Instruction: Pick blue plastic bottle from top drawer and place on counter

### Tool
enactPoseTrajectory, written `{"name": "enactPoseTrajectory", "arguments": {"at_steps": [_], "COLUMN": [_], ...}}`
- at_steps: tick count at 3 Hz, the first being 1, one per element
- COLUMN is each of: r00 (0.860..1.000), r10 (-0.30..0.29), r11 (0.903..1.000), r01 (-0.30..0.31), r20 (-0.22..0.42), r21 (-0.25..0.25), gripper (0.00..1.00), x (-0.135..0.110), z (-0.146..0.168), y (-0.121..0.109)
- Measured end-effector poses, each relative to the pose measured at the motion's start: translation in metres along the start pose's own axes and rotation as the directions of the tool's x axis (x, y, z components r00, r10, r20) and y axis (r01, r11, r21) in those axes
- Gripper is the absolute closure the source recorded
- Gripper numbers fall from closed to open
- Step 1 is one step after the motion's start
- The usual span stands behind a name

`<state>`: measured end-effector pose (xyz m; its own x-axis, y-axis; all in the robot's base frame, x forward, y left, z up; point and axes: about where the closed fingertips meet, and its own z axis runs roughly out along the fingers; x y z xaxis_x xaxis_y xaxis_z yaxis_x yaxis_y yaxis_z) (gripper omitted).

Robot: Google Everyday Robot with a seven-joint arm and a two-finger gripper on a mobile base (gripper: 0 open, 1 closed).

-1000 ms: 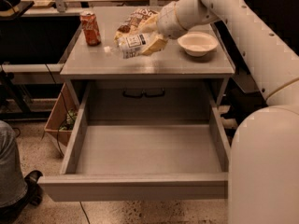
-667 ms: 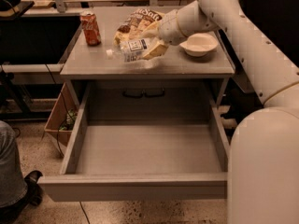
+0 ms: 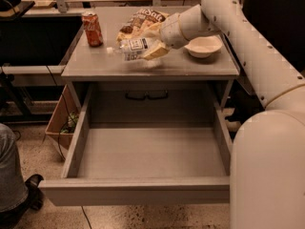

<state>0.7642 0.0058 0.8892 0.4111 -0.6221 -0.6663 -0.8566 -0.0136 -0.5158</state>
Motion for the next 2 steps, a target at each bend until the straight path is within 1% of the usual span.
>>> {"name": "enactPoseTrajectory", "arguments": {"at_steps": [1, 2], "r00": [1.0, 0.999], "r10": [0.0, 0.025], "r11": [1.0, 0.9995], "r01": [0.0, -0.025], "r20": [0.0, 0.025], "r21": [0.0, -0.019], "gripper": [0.0, 0.0], "x": [0.0, -0.02], "z": [0.0, -0.009], "y": [0.0, 0.01]}}
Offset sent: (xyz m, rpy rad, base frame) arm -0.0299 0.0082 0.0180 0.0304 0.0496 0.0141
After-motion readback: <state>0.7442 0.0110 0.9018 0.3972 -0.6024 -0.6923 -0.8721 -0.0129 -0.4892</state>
